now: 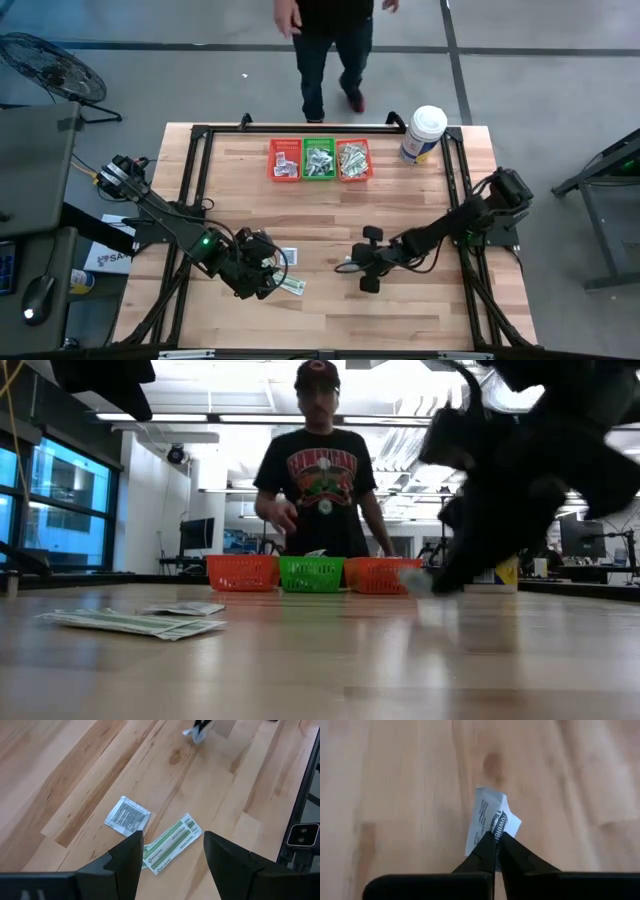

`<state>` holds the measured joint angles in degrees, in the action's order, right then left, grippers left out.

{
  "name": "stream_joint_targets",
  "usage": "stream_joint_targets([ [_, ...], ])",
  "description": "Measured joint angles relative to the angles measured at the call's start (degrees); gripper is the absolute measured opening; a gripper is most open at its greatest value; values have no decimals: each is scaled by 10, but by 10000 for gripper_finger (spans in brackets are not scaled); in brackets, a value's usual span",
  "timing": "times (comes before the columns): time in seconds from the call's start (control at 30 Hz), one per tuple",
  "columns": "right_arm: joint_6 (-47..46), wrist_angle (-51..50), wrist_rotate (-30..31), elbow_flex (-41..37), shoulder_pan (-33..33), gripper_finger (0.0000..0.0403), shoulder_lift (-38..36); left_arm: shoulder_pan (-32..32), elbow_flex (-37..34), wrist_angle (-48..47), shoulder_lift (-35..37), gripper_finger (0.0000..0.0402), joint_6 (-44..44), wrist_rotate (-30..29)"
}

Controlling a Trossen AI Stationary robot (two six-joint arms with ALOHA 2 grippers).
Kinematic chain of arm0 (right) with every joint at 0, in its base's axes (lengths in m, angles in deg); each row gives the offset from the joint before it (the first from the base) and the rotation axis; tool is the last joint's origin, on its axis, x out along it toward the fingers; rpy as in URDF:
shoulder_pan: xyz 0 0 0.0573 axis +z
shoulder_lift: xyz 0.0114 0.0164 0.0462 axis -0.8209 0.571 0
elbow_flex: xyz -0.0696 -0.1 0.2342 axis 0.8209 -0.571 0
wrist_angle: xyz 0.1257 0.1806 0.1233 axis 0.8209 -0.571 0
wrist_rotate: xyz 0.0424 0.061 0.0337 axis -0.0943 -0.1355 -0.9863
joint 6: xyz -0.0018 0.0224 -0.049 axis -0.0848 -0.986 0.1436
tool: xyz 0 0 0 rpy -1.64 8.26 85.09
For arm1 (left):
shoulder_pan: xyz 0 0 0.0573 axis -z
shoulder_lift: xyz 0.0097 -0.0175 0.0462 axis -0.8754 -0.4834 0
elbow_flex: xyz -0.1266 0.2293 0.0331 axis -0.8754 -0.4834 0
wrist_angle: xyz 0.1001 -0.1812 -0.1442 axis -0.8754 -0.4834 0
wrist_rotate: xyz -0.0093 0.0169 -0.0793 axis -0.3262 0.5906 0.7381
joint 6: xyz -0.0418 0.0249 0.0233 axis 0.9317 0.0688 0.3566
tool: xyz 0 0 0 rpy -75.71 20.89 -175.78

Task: Pick & Place First Aid Supplies
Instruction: Put the right towelette pack into the green bin

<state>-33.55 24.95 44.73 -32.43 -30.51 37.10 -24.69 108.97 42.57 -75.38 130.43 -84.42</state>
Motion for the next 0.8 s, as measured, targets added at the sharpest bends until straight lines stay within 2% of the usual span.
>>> stream_joint_targets([
  [0.43, 69, -28, -3, 3, -64, 1, -100, -3, 0, 6, 0, 204, 10, -22],
  [0.57, 104, -24, -25, 3, -86, 0, -121, -27, 0, 34, 0, 204, -5, -27],
  [0.8, 135, -24, -54, 4, -118, 0, -134, -103, 0, 91, 0, 204, -75, -23],
])
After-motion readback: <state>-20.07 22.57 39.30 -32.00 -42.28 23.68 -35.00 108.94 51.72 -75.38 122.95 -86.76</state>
